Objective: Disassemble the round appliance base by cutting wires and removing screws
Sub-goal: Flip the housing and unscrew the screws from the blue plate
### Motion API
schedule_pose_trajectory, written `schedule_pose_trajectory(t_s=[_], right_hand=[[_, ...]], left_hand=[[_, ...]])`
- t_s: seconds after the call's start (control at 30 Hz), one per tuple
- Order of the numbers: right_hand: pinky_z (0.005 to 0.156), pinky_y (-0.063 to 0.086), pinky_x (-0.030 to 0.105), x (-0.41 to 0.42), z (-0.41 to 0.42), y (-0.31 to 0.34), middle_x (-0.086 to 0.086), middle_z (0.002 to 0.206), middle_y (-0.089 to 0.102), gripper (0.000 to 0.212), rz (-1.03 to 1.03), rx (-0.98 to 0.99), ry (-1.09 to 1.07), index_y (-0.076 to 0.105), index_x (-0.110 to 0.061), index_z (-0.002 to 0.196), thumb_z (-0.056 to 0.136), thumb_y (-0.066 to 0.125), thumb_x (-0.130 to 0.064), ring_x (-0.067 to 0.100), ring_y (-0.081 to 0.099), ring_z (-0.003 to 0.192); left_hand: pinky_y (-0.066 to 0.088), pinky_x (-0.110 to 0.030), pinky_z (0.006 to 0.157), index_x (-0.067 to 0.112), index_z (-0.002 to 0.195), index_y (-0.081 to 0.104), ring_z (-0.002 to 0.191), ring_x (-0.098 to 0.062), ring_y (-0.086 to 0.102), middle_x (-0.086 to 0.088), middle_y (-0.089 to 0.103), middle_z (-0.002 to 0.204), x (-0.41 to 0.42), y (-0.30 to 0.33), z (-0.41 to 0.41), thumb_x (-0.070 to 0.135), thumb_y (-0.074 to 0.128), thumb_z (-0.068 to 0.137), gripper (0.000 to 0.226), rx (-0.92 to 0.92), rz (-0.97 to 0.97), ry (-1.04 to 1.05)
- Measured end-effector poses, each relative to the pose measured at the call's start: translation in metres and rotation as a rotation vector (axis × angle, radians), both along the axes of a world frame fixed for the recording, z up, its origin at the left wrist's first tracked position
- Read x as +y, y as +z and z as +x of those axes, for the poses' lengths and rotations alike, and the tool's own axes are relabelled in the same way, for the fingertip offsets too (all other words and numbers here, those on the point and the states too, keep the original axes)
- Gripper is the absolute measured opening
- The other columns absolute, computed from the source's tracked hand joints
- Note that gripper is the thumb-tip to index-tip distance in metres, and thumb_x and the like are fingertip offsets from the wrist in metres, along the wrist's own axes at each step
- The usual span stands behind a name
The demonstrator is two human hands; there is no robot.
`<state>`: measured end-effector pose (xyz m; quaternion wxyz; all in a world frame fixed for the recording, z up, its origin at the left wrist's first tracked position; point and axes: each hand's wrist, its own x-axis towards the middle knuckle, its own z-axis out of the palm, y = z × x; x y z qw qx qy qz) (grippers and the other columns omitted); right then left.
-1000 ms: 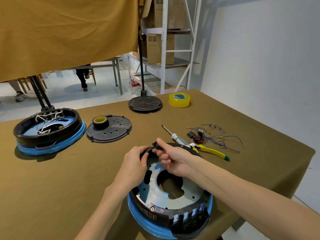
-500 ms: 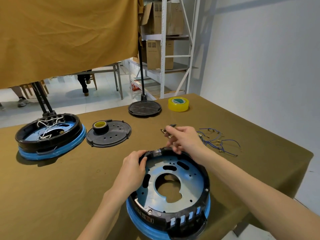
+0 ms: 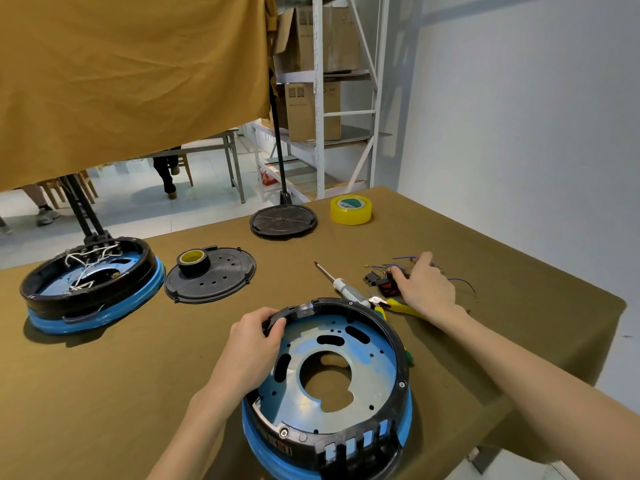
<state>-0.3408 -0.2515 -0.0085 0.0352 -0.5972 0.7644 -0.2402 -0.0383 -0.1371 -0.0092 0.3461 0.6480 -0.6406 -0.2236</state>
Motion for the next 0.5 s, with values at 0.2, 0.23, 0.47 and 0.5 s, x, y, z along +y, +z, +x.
schedule_pose_trajectory(t_s=[0.2,0.23,0.47,0.5], right_hand=[[0.085,0.052,0.042,0.031,0.005,-0.007,0.004,0.106,0.062,0.031,0.056,0.135,0.308,0.058,-0.018,0.107,0.101,0.05,-0.048,0.024,0.06,0.095],[0.088,0.049,0.041,0.036,0.005,-0.008,0.004,0.109,0.061,0.031,0.054,0.185,0.332,0.059,-0.019,0.111,0.101,0.051,-0.047,0.025,0.059,0.1],[0.087,0.046,0.039,0.048,-0.004,-0.006,0.009,0.122,0.06,0.027,0.168,0.26,0.287,0.047,-0.02,0.127,0.101,0.05,-0.015,0.031,0.056,0.112],[0.089,0.046,0.039,0.048,-0.005,-0.004,0.01,0.123,0.06,0.029,0.163,0.309,0.244,0.048,-0.02,0.127,0.099,0.05,-0.014,0.032,0.056,0.113]], left_hand=[[0.041,-0.009,0.058,0.037,0.106,0.064,0.086,0.002,0.061,0.017,0.067,0.094,-0.002,0.0,0.0,0.031,0.052,0.107,0.014,-0.003,-0.012,0.01],[0.042,-0.009,0.058,0.037,0.107,0.065,0.086,0.002,0.061,0.017,0.068,0.094,-0.002,0.001,0.0,0.031,0.052,0.107,0.014,-0.002,-0.012,0.014],[0.041,-0.014,0.059,0.025,0.113,0.068,0.083,0.0,0.06,0.013,0.067,0.091,0.003,0.0,0.006,0.028,0.052,0.107,0.018,-0.015,-0.034,0.098],[0.041,-0.015,0.058,0.024,0.114,0.069,0.082,0.0,0.059,0.013,0.066,0.09,0.003,-0.001,0.009,0.028,0.052,0.107,0.019,-0.012,-0.04,0.122]])
